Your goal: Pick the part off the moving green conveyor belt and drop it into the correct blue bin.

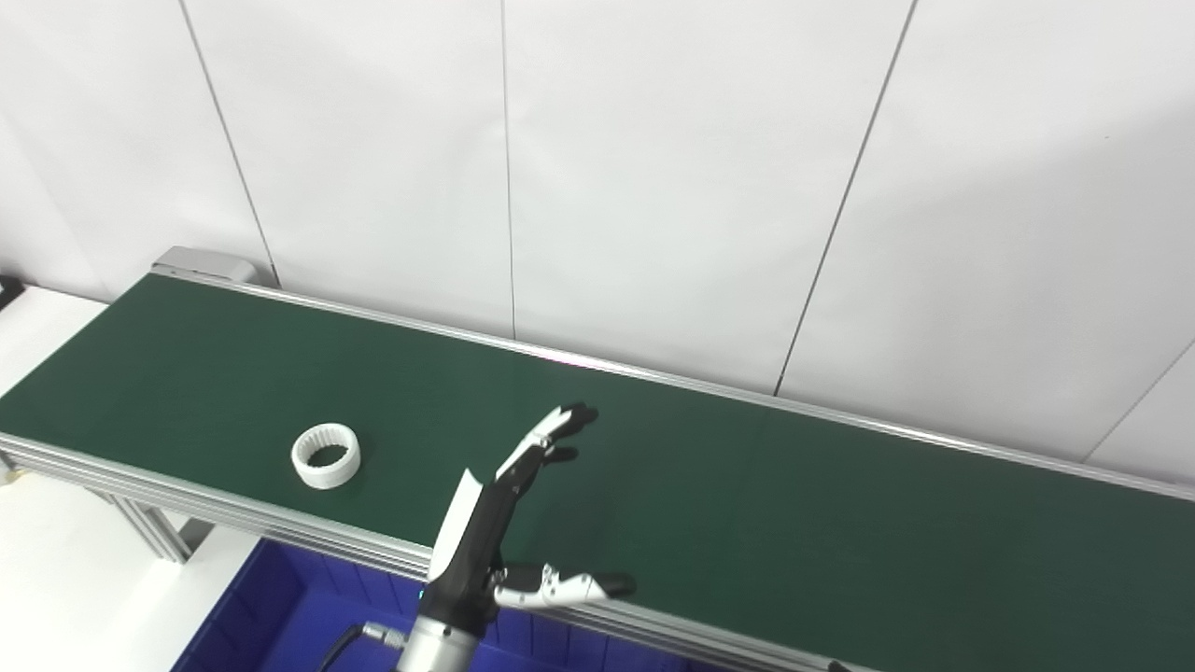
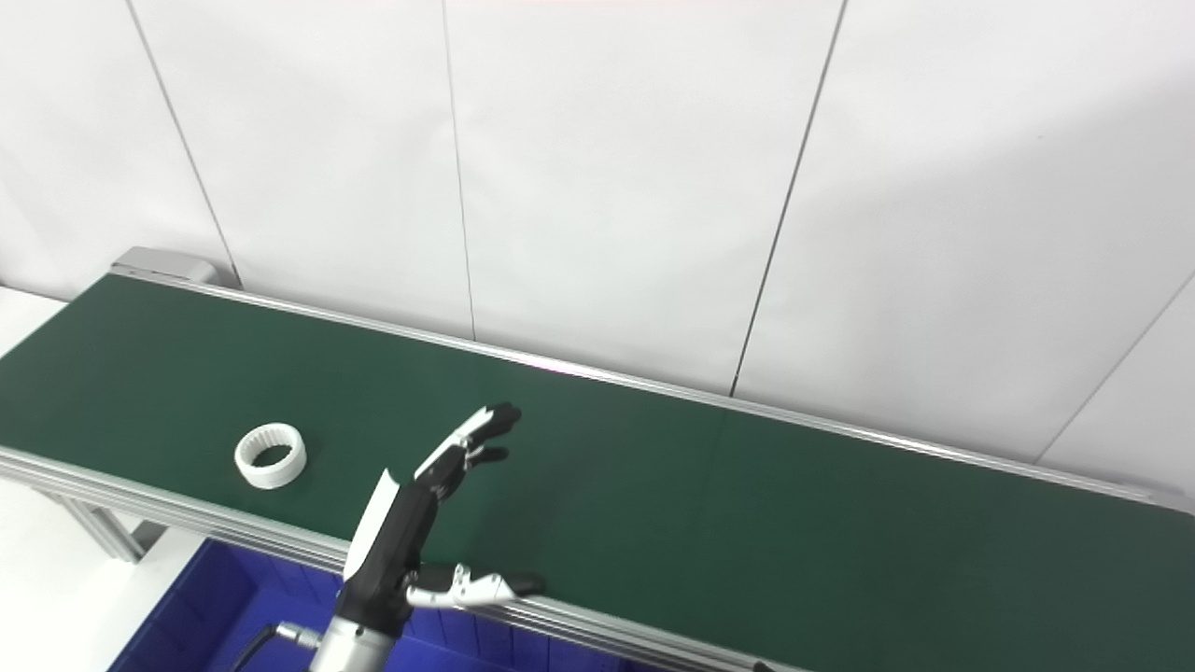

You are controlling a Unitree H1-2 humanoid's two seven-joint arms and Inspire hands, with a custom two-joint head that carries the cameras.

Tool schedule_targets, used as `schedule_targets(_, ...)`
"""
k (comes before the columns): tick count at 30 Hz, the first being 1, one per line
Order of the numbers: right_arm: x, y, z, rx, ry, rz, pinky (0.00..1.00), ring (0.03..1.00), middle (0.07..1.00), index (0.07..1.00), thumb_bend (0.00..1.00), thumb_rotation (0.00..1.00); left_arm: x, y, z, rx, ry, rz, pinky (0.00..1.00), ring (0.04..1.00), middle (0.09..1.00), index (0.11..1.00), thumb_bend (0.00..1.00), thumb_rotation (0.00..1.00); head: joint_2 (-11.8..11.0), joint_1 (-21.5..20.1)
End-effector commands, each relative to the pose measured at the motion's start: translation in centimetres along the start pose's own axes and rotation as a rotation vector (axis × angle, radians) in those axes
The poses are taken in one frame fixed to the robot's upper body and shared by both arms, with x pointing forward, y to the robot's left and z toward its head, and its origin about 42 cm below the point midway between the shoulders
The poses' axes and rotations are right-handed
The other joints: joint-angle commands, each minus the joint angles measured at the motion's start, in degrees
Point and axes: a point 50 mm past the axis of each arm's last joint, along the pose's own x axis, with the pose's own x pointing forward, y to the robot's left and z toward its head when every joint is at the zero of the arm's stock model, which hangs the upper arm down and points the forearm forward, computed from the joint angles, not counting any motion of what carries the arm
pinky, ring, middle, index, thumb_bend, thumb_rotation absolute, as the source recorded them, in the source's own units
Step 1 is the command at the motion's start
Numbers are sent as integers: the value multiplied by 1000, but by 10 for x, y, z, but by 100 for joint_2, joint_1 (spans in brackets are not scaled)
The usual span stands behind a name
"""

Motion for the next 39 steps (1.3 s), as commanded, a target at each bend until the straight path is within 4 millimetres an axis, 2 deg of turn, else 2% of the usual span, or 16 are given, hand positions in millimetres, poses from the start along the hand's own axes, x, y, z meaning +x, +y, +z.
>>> schedule_targets(1,3,-4,11,3,-88,-15,667,774,830,860,735,76,17,1,8,13,-45,12,839,898,921,850,917,369,7,5)
schedule_targets(4,3,-5,12,-3,-92,-13,668,777,832,860,735,84,25,3,2,52,-33,16,868,915,935,870,881,359,3,33)
schedule_targets(11,6,-6,12,6,-100,-18,650,761,818,845,767,55,38,15,-13,310,78,25,947,961,981,931,820,364,21,35)
schedule_targets(18,6,-7,12,-4,-100,-23,672,774,818,853,763,77,49,25,-29,501,117,21,854,932,992,934,848,325,3,39)
schedule_targets(21,7,-7,12,-1,-103,-24,665,764,812,845,770,53,54,28,-36,547,136,29,857,934,994,935,861,348,-2,55)
schedule_targets(23,8,-7,12,0,-104,-23,675,770,812,847,768,58,57,31,-44,597,151,35,893,955,995,938,854,369,-11,68)
schedule_targets(29,9,-8,11,-6,-103,-23,662,756,802,837,778,67,63,40,-62,675,180,59,961,984,998,930,841,327,-21,73)
schedule_targets(36,8,-9,11,-4,-103,-20,670,764,806,846,767,73,66,51,-65,756,201,93,965,986,993,928,841,220,-5,107)
schedule_targets(39,9,-9,11,-4,-104,-18,673,762,804,845,755,69,67,55,-63,811,218,99,997,999,999,943,847,222,-7,106)
